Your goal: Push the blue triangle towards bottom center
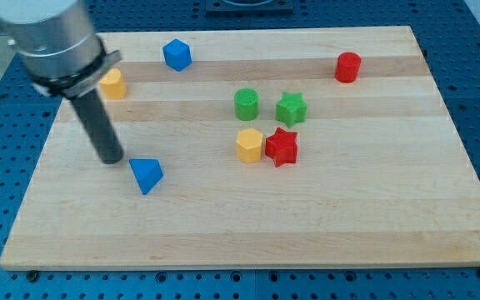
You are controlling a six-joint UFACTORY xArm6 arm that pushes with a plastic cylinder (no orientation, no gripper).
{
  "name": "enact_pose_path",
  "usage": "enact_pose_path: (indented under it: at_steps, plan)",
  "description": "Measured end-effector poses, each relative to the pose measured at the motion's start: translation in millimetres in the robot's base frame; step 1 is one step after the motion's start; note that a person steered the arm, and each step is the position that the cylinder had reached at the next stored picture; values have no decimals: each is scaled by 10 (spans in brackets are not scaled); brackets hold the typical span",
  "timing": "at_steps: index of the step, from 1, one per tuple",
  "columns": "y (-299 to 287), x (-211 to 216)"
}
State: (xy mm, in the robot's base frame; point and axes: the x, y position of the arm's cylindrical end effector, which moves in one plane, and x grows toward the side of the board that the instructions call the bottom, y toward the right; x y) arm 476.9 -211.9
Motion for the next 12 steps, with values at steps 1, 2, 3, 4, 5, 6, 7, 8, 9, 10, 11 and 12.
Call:
enact_pose_path:
  at_steps: [1,2,3,4,5,6,7,8,9,10,11,12]
  plan:
    - [-54,0]
    - [217,6]
    - [438,12]
    - [471,191]
    - [473,332]
    - [476,489]
    - [691,486]
    - [1032,486]
    - [1061,499]
    - [1082,525]
    - [1082,526]
    - [1096,526]
